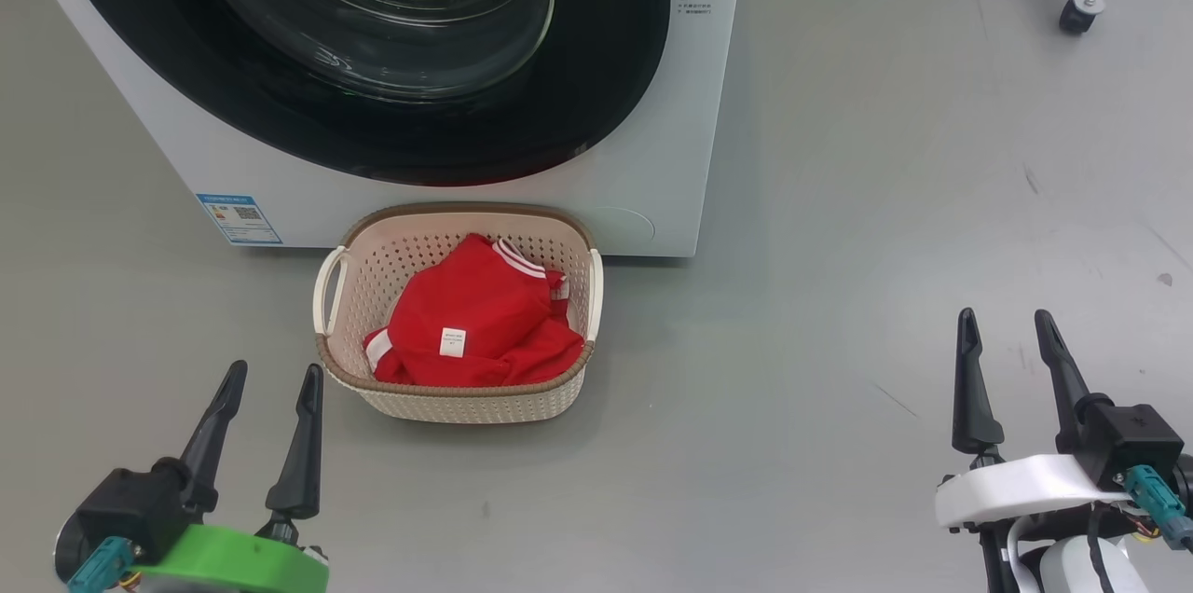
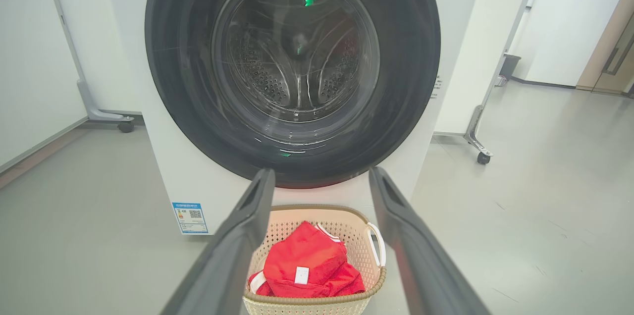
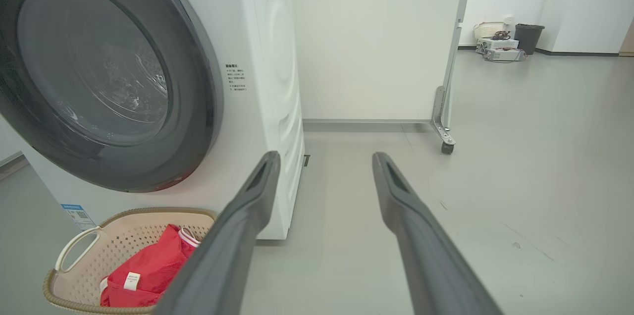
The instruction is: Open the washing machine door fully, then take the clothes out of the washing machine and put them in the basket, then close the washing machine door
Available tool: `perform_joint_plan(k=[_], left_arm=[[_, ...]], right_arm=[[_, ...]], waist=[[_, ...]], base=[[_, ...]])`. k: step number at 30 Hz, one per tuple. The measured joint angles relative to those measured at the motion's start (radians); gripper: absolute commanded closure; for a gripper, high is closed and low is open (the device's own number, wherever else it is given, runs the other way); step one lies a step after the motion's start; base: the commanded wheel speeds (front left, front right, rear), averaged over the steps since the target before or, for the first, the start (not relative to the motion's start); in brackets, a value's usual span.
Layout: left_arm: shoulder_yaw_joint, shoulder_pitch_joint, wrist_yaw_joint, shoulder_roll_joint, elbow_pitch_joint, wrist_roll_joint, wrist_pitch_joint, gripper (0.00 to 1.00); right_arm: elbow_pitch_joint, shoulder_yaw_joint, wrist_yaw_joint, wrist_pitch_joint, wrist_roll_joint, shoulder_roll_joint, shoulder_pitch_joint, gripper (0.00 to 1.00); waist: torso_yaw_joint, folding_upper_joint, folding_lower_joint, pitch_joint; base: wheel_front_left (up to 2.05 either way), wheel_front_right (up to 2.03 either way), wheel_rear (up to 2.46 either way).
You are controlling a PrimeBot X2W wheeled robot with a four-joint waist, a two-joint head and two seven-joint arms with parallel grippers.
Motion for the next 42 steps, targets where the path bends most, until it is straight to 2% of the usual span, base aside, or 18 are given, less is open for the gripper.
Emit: perform_joint_plan(k=[24,28,42], left_arm=[[-0.015,0.0,0.0,0.001,-0.03,0.03,0.0,0.0],[-0.009,0.012,0.0,-0.01,0.003,-0.001,0.002,0.0],[-0.014,0.012,0.0,0.005,-0.003,0.0,0.002,0.0]], right_arm=[[-0.048,-0.015,0.0,0.0,-0.011,0.01,0.014,0.0],[-0.051,-0.022,0.0,0.0,-0.01,0.012,0.017,0.0],[-0.056,-0.025,0.0,0.0,-0.01,0.013,0.018,0.0]], waist=[[-0.001,0.0,0.0,0.001],[0.001,0.0,0.0,0.0],[0.004,0.0,0.0,-0.009]], base=[[0.0,0.0,0.0],[0.0,0.0,0.0],[0.0,0.0,0.0]])
